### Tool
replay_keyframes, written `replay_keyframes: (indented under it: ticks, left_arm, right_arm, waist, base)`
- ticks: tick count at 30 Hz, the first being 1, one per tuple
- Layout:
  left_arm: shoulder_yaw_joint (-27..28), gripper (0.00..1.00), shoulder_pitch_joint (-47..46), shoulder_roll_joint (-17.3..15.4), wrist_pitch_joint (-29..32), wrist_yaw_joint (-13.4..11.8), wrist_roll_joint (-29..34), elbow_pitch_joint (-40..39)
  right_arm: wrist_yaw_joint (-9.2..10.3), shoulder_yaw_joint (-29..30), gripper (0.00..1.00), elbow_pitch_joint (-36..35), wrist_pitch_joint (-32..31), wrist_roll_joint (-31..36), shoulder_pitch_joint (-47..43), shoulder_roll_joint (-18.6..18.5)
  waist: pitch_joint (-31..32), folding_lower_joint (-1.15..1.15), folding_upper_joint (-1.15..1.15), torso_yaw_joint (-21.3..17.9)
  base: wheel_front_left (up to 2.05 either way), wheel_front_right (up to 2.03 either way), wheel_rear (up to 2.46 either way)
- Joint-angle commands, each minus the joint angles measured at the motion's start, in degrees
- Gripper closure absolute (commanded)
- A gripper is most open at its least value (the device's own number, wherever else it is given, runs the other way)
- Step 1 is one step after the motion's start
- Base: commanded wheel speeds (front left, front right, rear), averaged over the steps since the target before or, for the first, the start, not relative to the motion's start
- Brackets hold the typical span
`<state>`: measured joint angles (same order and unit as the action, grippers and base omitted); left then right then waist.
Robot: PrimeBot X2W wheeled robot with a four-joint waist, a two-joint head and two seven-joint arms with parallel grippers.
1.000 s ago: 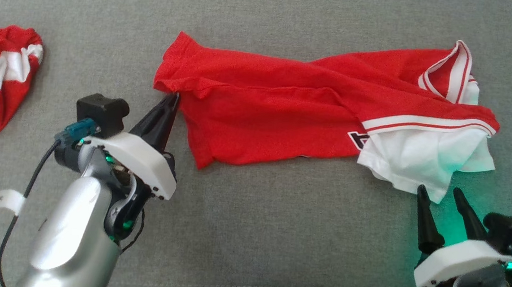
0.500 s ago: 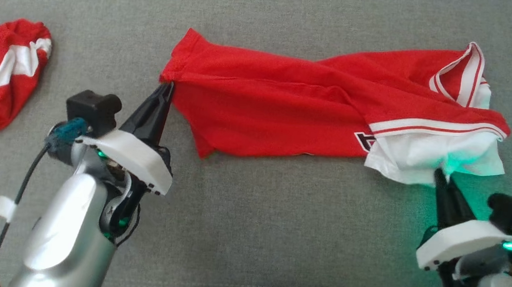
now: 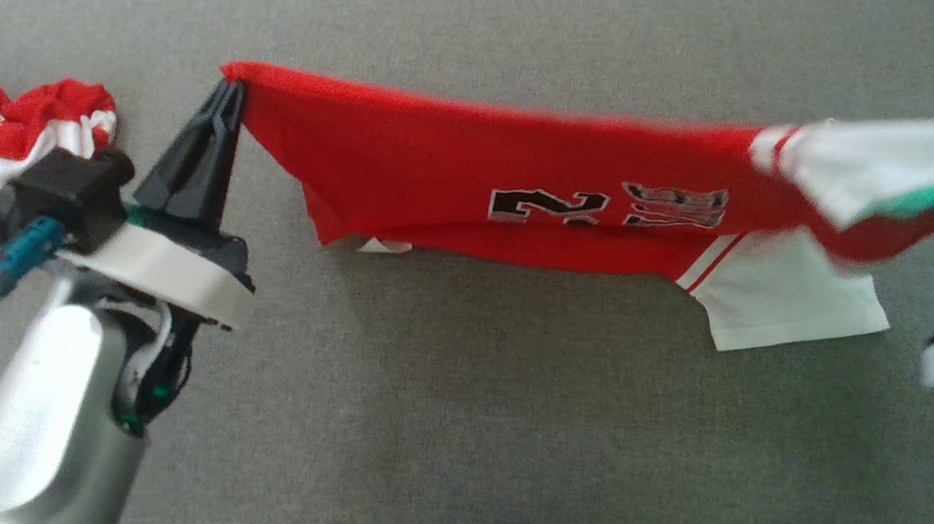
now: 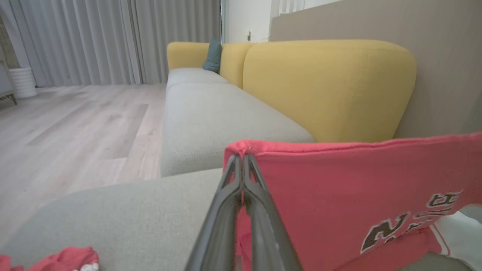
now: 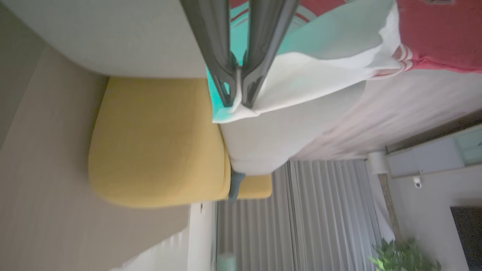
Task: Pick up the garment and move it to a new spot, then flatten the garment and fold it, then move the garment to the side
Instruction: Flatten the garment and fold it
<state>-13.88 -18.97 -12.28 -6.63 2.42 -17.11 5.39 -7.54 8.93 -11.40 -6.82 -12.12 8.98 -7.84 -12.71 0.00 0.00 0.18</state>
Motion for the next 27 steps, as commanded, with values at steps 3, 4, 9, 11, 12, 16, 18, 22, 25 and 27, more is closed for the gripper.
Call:
replay_keyframes:
  ticks: [3,4,9,11,12,16,18,22,25,27]
  left_arm:
    - [3.47,1.0,-3.04,-3.55,1.21,-0.84,1.07,-5.44]
    - [3.82,1.0,-3.62,-4.14,1.56,-0.98,1.29,-6.56]
    - [6.01,1.0,-7.76,-7.0,3.42,-1.72,2.22,-12.34]
    - [6.58,1.0,-9.74,-7.87,4.41,-1.92,2.55,-14.3]
    - [6.78,1.0,-10.7,-8.28,5.0,-2.0,2.73,-15.03]
    - [7.42,1.0,-14.51,-9.5,7.28,-2.41,3.34,-17.25]
    - [7.46,1.0,-16.13,-9.83,8.27,-2.54,3.53,-18.07]
    - [6.86,1.0,-18.85,-9.79,9.81,-2.41,3.41,-18.17]
    - [6.15,1.0,-21.23,-9.1,10.01,-1.79,2.5,-16.11]
    - [5.86,1.0,-24.67,-8.52,8.44,-1.93,2.99,-11.91]
  right_arm:
    - [0.05,0.75,1.0,-4.38,-1.68,-1.28,6.62,-3.64]
    - [0.05,1.16,1.0,-4.77,-2.11,-1.84,8.12,-4.31]
    - [0.05,2.39,1.0,-6.24,-4.22,-3.42,15.92,-8.47]
    - [0.05,2.41,1.0,-6.6,-5.06,-3.82,18.72,-9.84]
    - [0.05,2.21,1.0,-6.79,-5.51,-3.84,19.94,-10.35]
    - [0.05,1.41,1.0,-6.0,-6.54,-4.71,24.61,-11.74]
    - [0.05,0.66,1.0,-4.98,-6.74,-5.12,26.44,-12.08]
    - [0.05,-0.94,1.0,-2.33,-6.91,-5.94,29.26,-12.17]
    - [0.05,-1.89,1.0,0.14,-6.78,-6.43,31.67,-11.92]
    - [0.05,-3.75,1.0,3.49,-6.17,-6.98,35.04,-11.46]
  waist:
    - [1.84,0.0,0.0,0.28]
    - [2.19,0.0,0.0,0.39]
    - [3.76,0.0,0.0,0.88]
    - [4.37,0.0,0.0,1.11]
    - [4.67,0.0,0.0,1.15]
    - [5.41,0.0,0.0,0.94]
    - [5.6,0.0,0.0,0.74]
    - [5.22,0.0,0.0,0.6]
    - [4.11,0.0,0.0,0.69]
    - [2.76,0.0,0.0,0.68]
  base:
    - [0.0,0.0,0.0]
    - [0.0,0.0,0.0]
    - [0.0,0.0,0.0]
    - [0.0,0.0,0.0]
    - [0.0,0.0,0.0]
    - [0.0,0.0,0.0]
    - [0.0,0.0,0.0]
    - [0.0,0.0,0.0]
    - [0.0,0.0,0.0]
    - [0.0,0.0,0.0]
